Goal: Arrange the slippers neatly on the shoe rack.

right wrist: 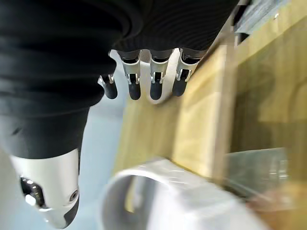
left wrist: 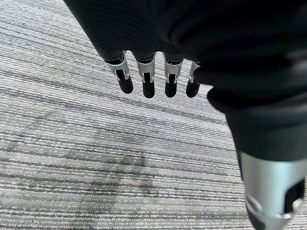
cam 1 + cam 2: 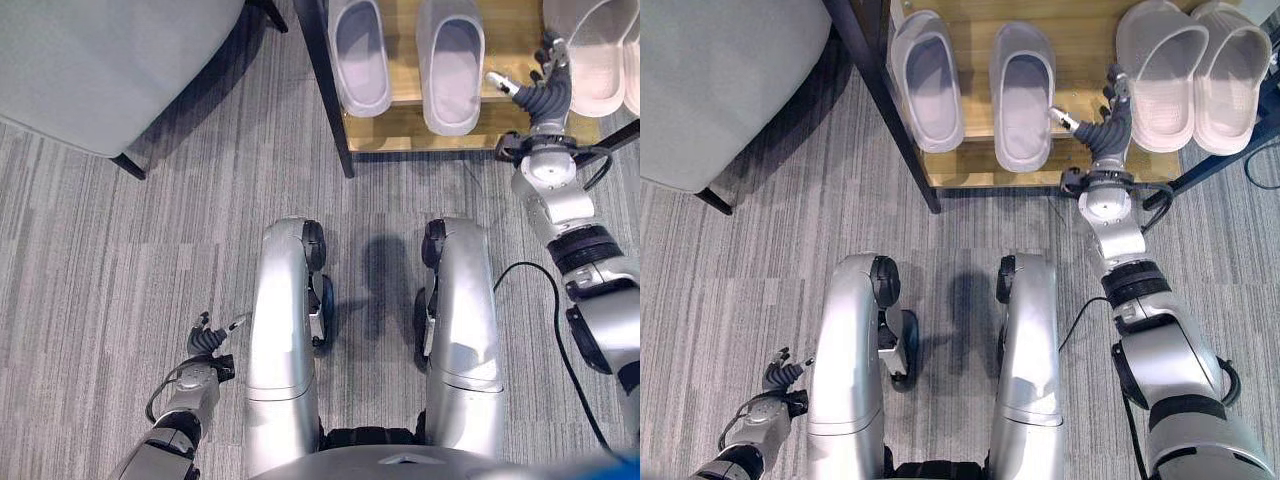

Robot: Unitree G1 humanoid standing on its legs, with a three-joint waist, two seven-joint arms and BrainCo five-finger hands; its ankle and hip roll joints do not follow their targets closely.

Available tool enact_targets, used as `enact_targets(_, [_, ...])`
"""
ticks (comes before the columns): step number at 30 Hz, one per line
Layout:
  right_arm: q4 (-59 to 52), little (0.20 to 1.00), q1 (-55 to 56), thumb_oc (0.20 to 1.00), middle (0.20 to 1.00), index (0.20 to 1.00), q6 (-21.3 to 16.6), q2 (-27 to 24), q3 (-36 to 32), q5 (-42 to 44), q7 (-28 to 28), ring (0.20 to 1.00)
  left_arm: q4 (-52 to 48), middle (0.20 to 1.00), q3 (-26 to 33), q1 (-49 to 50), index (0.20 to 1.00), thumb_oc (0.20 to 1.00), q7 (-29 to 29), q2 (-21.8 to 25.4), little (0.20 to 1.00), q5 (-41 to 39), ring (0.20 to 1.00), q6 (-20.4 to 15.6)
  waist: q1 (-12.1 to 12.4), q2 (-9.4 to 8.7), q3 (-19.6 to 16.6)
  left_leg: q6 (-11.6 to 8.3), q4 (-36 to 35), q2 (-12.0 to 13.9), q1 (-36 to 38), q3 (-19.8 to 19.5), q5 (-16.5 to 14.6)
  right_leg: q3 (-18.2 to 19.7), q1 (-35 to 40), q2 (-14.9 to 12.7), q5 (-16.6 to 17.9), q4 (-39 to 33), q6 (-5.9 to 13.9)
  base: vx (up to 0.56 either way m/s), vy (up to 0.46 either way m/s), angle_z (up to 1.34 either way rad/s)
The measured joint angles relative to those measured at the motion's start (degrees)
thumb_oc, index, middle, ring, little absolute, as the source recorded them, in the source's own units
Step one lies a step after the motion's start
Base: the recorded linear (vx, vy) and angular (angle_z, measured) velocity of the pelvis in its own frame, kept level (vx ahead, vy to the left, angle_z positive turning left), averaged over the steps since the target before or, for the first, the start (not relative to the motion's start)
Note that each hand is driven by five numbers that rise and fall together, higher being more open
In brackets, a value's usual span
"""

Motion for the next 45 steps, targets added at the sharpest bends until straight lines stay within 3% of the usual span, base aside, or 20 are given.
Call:
enact_targets(9, [-3.7,1.000,3.2,1.000,1.000,1.000,1.1,0.1,0.0,-11.0,0.2,1.000,-0.5,1.000,0.3,0.5,1.000,1.000,0.1,0.0,1.000,3.8,1.000,-0.1,0.4,-0.59,0.4,0.02,0.3,0.0,-0.1,0.0,-0.1,0.1,-0.1,0.1,0.0,0.3,0.04,0.00,0.000,0.00])
enact_targets(14, [-4.8,1.000,3.5,1.000,1.000,1.000,2.4,-0.5,0.9,-19.8,0.1,1.000,-9.3,1.000,0.3,-0.7,1.000,1.000,1.7,4.0,1.000,10.3,1.000,-0.5,0.7,-0.75,0.5,0.02,0.2,0.0,-0.2,0.0,-0.1,0.1,-0.1,0.0,0.0,0.4,0.00,0.00,0.000,0.00])
enact_targets(17, [-2.1,1.000,1.4,1.000,1.000,1.000,4.2,-0.3,4.0,-22.0,0.2,1.000,-10.3,1.000,0.8,-2.8,1.000,1.000,3.5,6.8,1.000,12.2,1.000,-1.1,0.8,-0.70,0.5,0.03,0.2,0.0,-0.1,0.0,-0.1,0.1,-0.1,0.0,0.0,0.4,0.00,0.00,0.000,0.00])
enact_targets(24, [5.7,1.000,-10.6,1.000,1.000,1.000,7.3,0.3,10.5,-26.3,0.2,1.000,-10.0,1.000,1.7,-1.9,1.000,1.000,3.8,7.0,1.000,12.4,1.000,-1.2,2.3,-0.64,0.6,0.13,0.2,-0.1,-0.1,0.0,-0.1,0.1,-0.1,0.0,0.0,0.4,-0.01,0.00,0.000,0.00])
enact_targets(27, [9.1,1.000,-13.3,1.000,1.000,1.000,8.5,1.0,12.9,-26.7,0.2,1.000,-9.8,1.000,1.7,-1.5,1.000,1.000,3.8,7.0,1.000,12.4,1.000,-1.2,3.8,-0.64,0.6,0.17,0.2,-0.1,0.0,0.1,0.0,0.1,0.0,-0.1,0.0,0.4,-0.01,0.00,0.000,0.00])
enact_targets(37, [14.7,1.000,-17.4,1.000,1.000,1.000,9.0,4.8,15.4,-28.4,0.1,1.000,-6.5,1.000,0.6,-2.1,1.000,1.000,3.8,6.9,1.000,11.9,1.000,-1.4,3.1,-0.67,0.6,0.18,0.3,-0.2,0.2,0.0,0.0,0.1,0.4,-0.1,0.1,0.5,0.16,0.00,0.000,0.00])
enact_targets(45, [14.6,1.000,-17.4,1.000,1.000,1.000,7.1,4.5,16.0,-22.1,1.7,1.000,-4.4,1.000,-0.2,-2.2,1.000,1.000,3.8,6.8,1.000,11.5,1.000,-1.6,2.6,-0.69,0.6,0.09,0.6,-0.2,0.2,0.0,0.1,0.1,0.5,-0.1,0.1,0.8,0.18,0.00,0.000,0.00])
